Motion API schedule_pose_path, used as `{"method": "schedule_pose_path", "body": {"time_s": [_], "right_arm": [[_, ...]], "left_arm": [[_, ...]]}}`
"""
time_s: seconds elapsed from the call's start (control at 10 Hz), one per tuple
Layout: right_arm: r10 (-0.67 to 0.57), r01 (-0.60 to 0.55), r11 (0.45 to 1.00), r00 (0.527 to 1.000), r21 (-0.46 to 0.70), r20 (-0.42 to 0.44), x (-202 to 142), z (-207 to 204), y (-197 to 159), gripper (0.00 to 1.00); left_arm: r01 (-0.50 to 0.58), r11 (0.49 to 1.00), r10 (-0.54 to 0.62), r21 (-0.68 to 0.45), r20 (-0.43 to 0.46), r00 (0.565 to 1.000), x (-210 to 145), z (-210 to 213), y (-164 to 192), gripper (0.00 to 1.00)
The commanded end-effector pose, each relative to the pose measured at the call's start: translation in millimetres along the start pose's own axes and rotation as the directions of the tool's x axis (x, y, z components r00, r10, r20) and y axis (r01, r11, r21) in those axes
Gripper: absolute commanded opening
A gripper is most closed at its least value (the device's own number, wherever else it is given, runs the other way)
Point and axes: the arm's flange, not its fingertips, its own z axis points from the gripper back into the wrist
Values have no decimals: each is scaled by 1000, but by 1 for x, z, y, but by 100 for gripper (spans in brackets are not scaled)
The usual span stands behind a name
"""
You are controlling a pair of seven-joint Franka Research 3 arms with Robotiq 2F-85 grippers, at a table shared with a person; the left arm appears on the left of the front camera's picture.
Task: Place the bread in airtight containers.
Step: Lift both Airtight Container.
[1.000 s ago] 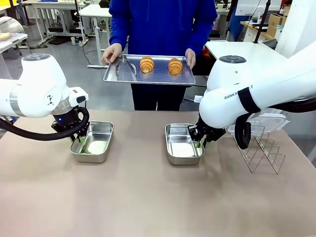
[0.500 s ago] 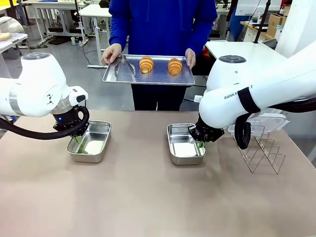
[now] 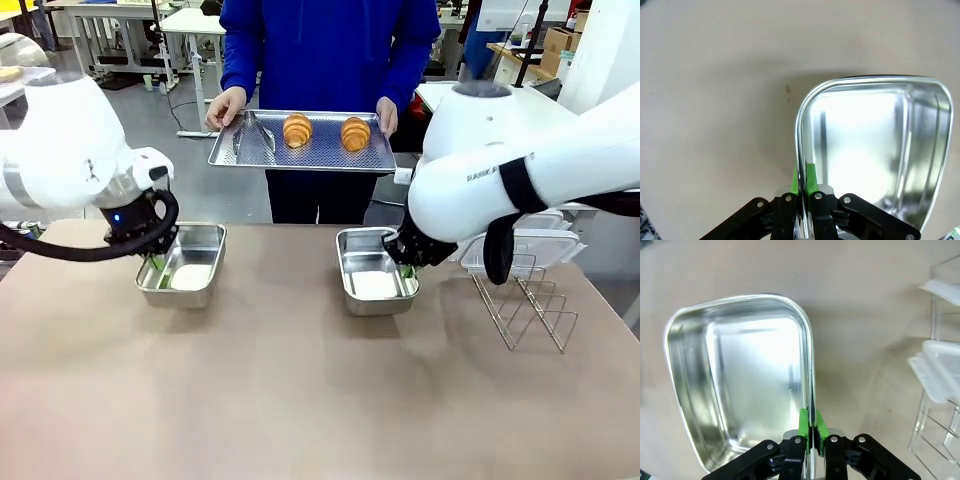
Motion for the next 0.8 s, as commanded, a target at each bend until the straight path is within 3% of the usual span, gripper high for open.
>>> {"method": "schedule_pose_path", "body": {"time_s": [0.0, 0.5, 0.7], "right_arm": [[9, -9, 1000, 1000, -18, 27, 6, 46, -8, 0], [23, -24, 999, 1000, 44, 19, 7, 84, -35, 0], [-18, 19, 1000, 999, -20, 40, 7, 80, -28, 0]], "left_arm": [[-16, 1000, 16, 6, 31, 999, -5, 48, -4, 0], [-46, 999, 47, -21, 23, 999, -2, 85, -6, 0], [-3, 1000, 3, -9, 34, 999, -6, 84, -7, 0]]}}
